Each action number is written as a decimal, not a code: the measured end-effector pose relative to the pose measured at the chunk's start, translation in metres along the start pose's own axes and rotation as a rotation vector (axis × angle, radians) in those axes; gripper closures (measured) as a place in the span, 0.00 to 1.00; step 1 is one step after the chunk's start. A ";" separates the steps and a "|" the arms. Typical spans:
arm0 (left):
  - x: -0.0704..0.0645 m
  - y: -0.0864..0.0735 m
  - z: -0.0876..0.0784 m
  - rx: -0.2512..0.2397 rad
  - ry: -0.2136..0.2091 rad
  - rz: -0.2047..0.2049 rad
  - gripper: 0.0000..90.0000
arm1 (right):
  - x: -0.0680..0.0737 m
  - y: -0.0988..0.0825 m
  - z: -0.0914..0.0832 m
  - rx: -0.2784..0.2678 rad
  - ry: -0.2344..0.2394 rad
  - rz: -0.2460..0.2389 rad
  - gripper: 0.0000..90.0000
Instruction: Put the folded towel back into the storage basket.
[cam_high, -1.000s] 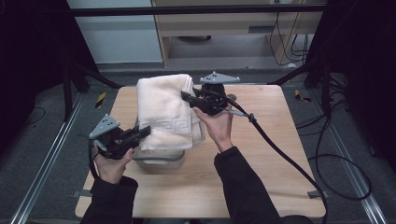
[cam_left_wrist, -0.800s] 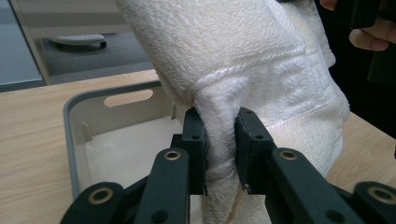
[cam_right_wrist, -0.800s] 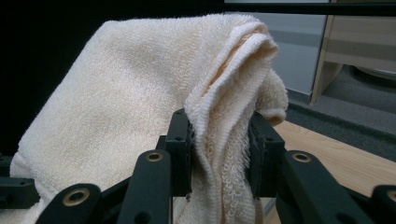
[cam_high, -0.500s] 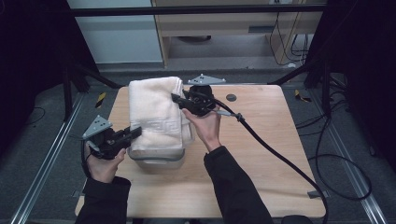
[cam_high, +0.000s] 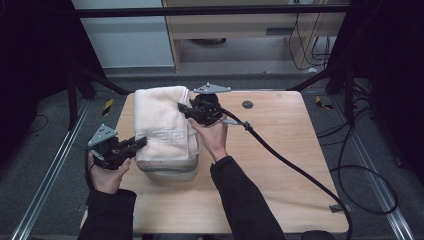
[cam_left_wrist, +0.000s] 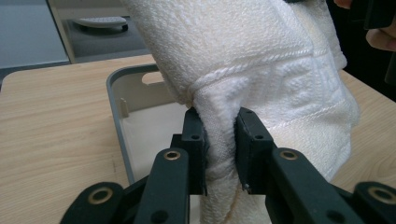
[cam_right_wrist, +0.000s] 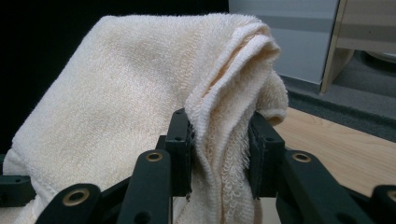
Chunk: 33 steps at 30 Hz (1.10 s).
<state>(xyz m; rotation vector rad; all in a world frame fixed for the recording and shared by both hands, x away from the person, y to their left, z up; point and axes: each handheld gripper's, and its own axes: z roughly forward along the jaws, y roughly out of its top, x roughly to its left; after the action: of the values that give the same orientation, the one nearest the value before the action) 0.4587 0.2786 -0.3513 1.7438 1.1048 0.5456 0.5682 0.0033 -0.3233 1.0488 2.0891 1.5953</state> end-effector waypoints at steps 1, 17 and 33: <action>0.001 -0.001 0.001 0.003 0.004 0.000 0.83 | 0.000 -0.001 0.002 0.002 0.000 0.003 0.74; 0.014 -0.012 0.015 0.068 0.042 -0.008 0.83 | -0.002 -0.021 0.028 0.038 -0.025 0.021 0.74; 0.018 -0.024 0.033 0.127 0.066 0.004 0.83 | -0.011 -0.042 0.041 0.087 -0.048 0.033 0.73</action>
<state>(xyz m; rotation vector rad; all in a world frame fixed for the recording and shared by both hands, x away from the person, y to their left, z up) 0.4823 0.2815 -0.3892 1.8492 1.2047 0.5490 0.5864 0.0201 -0.3779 1.1449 2.1367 1.4909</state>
